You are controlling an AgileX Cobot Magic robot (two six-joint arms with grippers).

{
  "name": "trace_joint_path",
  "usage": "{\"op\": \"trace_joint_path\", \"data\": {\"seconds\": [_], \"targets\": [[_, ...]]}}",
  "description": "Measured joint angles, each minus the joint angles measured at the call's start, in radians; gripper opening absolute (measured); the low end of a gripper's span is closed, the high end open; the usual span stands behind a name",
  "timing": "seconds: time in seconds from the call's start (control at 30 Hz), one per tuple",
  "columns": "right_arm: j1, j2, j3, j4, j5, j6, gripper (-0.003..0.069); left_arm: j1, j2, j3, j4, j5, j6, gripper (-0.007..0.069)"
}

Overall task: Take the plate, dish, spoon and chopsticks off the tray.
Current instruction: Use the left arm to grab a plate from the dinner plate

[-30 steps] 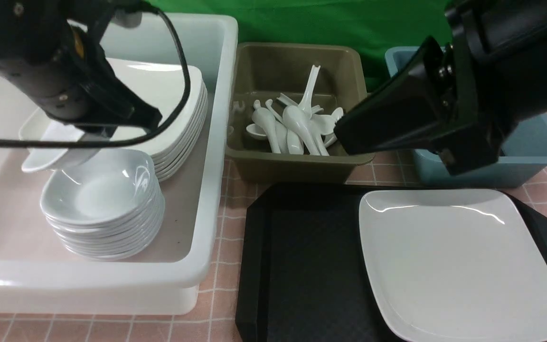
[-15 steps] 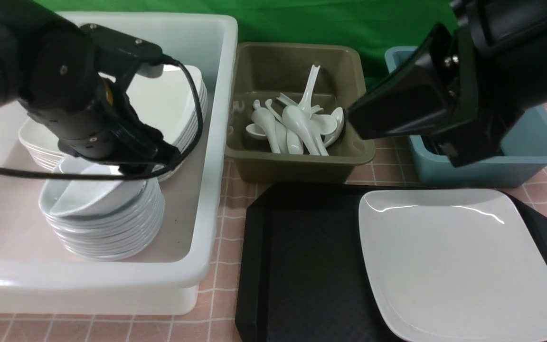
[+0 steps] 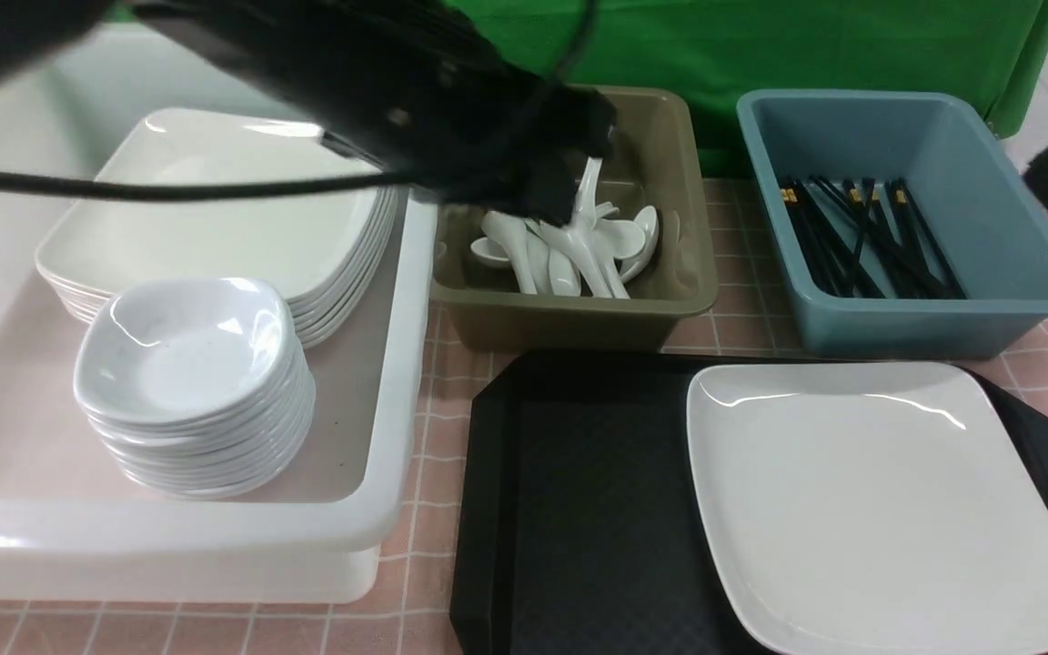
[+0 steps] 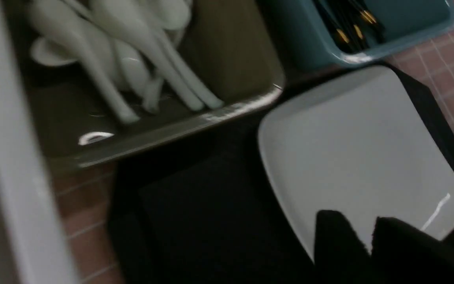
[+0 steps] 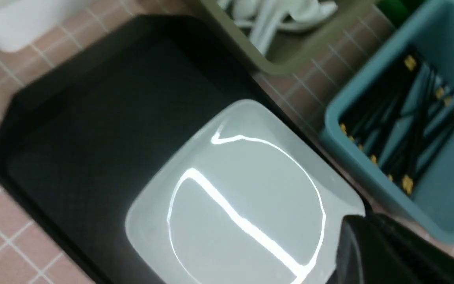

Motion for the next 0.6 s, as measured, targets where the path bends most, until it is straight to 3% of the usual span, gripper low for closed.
{"op": "trace_joint_path", "data": {"seconds": [0.13,0.27,0.4,0.43,0.47,0.5,0.6], "targets": [[-0.141,-0.026,0.094,0.068,0.0,-0.027,0.003,-0.06,0.164,-0.085,-0.019,0.002,0.011,0.0011],[-0.285,-0.045,0.202,0.19,-0.002,-0.063,0.003,-0.08,0.329,-0.199,-0.016,0.002,0.005,0.0065],[-0.357,-0.064,0.276,0.36,-0.003,-0.153,0.003,-0.079,0.465,-0.291,0.038,-0.01,-0.024,0.0208],[-0.358,-0.065,0.276,0.36,-0.003,-0.157,0.003,-0.079,0.472,-0.291,0.038,-0.01,-0.024,0.0208],[-0.364,-0.072,0.287,0.404,-0.003,-0.18,0.003,-0.079,0.521,-0.32,0.062,-0.029,-0.031,0.0294],[-0.366,-0.074,0.286,0.404,-0.003,-0.181,0.003,-0.079,0.531,-0.322,0.064,-0.032,-0.032,0.0302],[-0.368,-0.088,0.287,0.425,-0.003,-0.192,0.003,-0.079,0.601,-0.337,0.076,-0.089,-0.031,0.0438]]}}
